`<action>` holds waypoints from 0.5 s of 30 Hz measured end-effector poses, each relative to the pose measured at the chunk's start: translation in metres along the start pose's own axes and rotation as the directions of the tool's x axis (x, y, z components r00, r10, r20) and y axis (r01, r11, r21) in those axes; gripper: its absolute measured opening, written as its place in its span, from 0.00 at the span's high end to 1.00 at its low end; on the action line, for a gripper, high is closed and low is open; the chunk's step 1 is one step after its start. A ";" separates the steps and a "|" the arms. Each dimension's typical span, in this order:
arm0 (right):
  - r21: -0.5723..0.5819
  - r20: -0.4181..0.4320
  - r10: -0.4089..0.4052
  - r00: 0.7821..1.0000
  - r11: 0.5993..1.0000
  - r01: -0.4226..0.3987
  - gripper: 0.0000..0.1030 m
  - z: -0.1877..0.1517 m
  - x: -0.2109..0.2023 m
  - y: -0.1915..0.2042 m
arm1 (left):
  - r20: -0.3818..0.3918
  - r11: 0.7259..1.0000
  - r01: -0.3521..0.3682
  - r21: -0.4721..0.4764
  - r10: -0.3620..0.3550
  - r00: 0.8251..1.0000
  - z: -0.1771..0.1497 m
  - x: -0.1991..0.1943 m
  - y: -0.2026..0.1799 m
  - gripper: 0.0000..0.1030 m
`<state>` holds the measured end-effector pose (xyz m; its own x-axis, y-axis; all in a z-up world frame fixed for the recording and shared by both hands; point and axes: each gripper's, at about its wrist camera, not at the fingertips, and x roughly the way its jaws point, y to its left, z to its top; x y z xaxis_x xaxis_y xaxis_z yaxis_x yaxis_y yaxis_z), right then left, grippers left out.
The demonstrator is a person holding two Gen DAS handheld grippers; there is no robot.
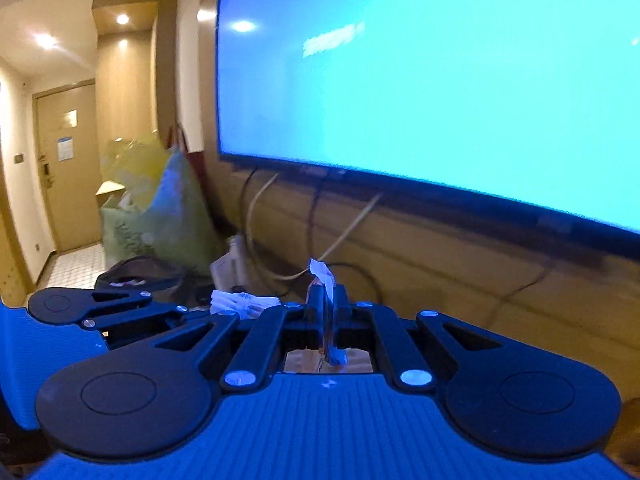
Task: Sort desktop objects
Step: 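Carry the diaper in the left gripper and packet in the right over the basket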
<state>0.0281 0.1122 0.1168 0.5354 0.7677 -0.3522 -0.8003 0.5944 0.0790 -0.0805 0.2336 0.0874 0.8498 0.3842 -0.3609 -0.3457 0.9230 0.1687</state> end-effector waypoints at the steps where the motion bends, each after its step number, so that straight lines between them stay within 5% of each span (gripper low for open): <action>1: 0.010 -0.017 0.016 1.000 1.000 -0.016 0.96 -0.002 0.011 0.004 | -0.015 1.000 -0.002 -0.002 0.002 1.000 -0.004 0.005 0.007 0.87; 7: 0.059 -0.153 0.030 0.988 0.998 -0.022 0.95 -0.025 0.070 0.010 | -0.109 1.000 0.023 -0.011 -0.024 0.994 -0.029 0.049 0.023 0.83; 12: -0.031 -0.254 -0.110 0.961 0.994 0.105 0.94 -0.046 0.104 0.010 | -0.192 0.999 0.039 -0.029 -0.044 0.980 -0.047 0.085 0.028 0.81; 15: -0.067 -0.338 -0.161 0.927 0.987 0.147 0.90 -0.055 0.120 0.008 | -0.229 0.998 0.042 -0.038 -0.049 0.972 -0.053 0.101 0.029 0.77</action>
<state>0.0713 0.1963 0.0240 0.5340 0.5348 -0.6549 -0.7290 0.6835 -0.0362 -0.0262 0.3000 0.0072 0.7524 0.3323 -0.5688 -0.3246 0.9384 0.1188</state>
